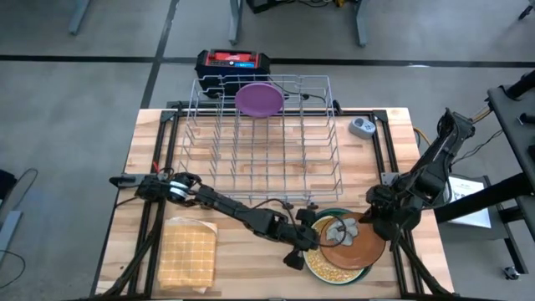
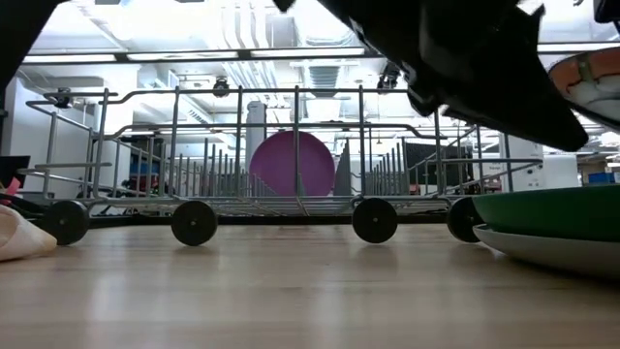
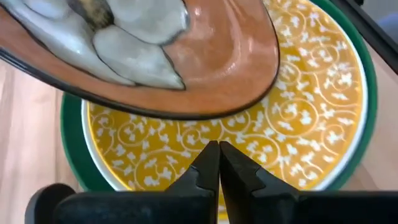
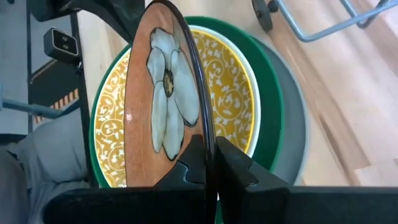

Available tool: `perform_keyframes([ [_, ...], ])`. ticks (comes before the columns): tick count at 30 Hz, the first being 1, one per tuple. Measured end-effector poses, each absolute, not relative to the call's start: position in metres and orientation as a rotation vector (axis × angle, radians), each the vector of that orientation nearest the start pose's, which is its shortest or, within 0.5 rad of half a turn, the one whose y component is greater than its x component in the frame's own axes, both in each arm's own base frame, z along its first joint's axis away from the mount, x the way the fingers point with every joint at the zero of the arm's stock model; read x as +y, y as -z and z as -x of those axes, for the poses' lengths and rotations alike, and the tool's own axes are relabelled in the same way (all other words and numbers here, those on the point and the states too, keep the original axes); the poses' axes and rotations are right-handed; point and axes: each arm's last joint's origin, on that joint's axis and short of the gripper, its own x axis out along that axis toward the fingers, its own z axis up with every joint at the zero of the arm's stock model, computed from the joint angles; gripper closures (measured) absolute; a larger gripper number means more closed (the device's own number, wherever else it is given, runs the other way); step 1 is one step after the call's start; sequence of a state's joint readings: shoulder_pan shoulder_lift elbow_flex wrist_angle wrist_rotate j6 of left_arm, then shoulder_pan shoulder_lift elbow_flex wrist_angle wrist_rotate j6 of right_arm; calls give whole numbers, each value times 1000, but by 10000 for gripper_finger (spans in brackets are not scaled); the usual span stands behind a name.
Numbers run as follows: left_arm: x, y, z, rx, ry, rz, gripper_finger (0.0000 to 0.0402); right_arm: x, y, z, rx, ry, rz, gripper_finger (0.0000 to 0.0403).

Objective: Sort dishes
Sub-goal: Put the orange plate into the dish rack

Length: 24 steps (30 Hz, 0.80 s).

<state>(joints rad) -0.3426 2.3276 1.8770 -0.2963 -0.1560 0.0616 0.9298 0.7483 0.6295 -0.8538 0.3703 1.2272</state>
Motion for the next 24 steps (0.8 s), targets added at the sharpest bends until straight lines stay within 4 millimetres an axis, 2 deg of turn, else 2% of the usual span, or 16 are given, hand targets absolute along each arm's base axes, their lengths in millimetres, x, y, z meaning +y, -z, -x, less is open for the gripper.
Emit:
perform_keyframes([
  [6,-176,-200,-489,769,220,-286,401,99,-246,-88,890,9,-532,402],
  [12,-188,-224,-475,854,178,-422,401,99,-267,-90,797,-29,-483,402],
  [18,-198,-262,-456,790,168,-489,401,96,-283,-91,700,-14,-376,402],
  [24,-196,-298,-418,760,95,-531,401,92,-299,-92,559,48,-275,402],
])
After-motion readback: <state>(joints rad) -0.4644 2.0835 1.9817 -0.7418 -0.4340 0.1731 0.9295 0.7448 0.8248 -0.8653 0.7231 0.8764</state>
